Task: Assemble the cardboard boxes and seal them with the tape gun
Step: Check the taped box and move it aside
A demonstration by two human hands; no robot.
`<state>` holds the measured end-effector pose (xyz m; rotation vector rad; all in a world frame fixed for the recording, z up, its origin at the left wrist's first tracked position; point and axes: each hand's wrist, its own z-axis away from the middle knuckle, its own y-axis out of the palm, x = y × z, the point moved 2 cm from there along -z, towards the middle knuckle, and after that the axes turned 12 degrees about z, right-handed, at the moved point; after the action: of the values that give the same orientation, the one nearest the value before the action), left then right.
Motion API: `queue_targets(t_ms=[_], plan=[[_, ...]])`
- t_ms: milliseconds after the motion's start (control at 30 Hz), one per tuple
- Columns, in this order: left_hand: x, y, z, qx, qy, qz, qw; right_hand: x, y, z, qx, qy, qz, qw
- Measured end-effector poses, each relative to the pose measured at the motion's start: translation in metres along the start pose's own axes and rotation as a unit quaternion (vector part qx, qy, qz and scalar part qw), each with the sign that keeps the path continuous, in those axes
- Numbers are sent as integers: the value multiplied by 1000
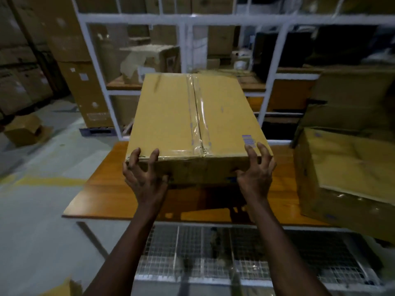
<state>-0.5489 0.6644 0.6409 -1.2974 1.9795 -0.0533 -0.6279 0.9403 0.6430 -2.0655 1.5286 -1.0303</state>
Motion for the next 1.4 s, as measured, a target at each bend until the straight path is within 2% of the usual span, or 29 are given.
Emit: queue_targets(t_ms=[233,467,567,633,733,800,967,1067,1200,1400], plan=[[-160,95,-18,14,102,83,991,-146,-111,-53,-96,84,74,989],[-305,187,13,107,132,172,970,-287,-218,-55,-146,162,150,964],[-354,223,28,166,114,165,966,-333,-244,-52,-124,207,170,956],[-376,250,38,239,116,144,953,-361,-245,-48,-72,257,177,947],[-383,295,59,409,114,123,897,-391,-226,-37,70,335,199,918],[-379,311,68,465,105,113,872,-398,-215,-34,115,343,231,903],[-367,308,54,472,155,87,864,-372,-209,-53,113,375,279,877],[-340,303,47,436,159,68,883,-330,-187,-67,119,306,280,902],[-295,263,28,385,171,36,906,-245,-140,-89,144,222,218,940],[-157,146,-24,308,86,-44,946,-71,-58,-83,189,99,169,962]])
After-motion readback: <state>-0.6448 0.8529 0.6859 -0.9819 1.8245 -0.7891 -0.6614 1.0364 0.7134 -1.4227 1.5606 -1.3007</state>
